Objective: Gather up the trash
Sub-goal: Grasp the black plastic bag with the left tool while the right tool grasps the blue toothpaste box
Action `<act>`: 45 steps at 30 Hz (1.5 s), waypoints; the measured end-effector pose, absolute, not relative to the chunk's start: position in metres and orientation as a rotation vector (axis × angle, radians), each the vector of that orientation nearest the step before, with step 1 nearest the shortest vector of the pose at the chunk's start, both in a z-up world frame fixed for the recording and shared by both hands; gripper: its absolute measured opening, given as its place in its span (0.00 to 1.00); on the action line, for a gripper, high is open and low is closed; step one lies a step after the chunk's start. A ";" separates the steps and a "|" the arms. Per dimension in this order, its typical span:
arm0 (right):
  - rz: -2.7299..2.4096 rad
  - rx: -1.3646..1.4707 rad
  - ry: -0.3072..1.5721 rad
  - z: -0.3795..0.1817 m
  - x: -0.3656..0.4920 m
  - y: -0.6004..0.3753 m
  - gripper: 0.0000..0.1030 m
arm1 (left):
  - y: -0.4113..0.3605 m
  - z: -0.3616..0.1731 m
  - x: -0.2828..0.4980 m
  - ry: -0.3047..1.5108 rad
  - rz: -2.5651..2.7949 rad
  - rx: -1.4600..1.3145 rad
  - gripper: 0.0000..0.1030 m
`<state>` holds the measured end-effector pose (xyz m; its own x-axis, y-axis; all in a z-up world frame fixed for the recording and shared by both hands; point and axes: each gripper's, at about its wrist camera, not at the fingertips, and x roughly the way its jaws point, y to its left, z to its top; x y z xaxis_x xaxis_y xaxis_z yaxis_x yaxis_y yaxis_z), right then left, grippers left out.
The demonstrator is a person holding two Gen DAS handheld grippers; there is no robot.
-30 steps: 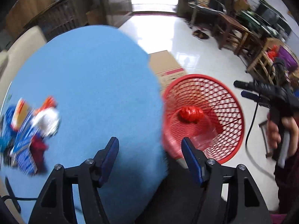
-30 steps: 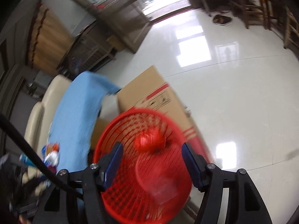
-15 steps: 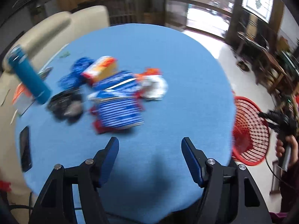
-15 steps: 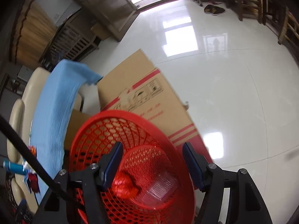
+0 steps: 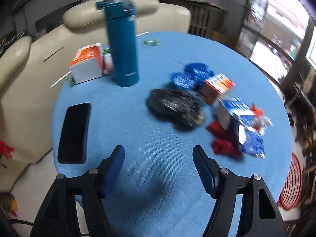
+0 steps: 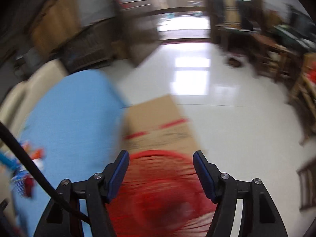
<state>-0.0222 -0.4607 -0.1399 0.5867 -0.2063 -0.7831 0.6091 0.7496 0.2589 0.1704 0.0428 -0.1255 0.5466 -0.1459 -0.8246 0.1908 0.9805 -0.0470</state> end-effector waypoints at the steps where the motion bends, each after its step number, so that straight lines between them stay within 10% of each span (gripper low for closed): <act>1: -0.424 0.543 0.835 -0.137 -0.006 -0.442 0.69 | 0.047 -0.125 0.175 0.973 -0.195 0.040 0.70; 12: 0.116 0.457 1.033 -0.130 0.134 -0.240 0.70 | 0.046 -0.123 0.228 0.949 -0.243 0.089 0.70; 27: -0.011 0.392 1.117 -0.172 0.198 -0.196 0.74 | 0.027 -0.155 0.298 1.085 -0.386 -0.041 0.75; 33: 0.046 0.411 1.088 -0.172 0.180 -0.211 0.49 | 0.004 -0.177 0.302 1.133 -0.388 -0.097 0.75; 35: 0.052 0.405 1.069 -0.166 0.172 -0.217 0.44 | -0.001 -0.182 0.299 1.133 -0.390 -0.100 0.51; 45: 0.050 0.449 0.984 -0.162 0.128 -0.255 0.38 | 0.008 -0.181 0.260 1.118 -0.388 -0.138 0.38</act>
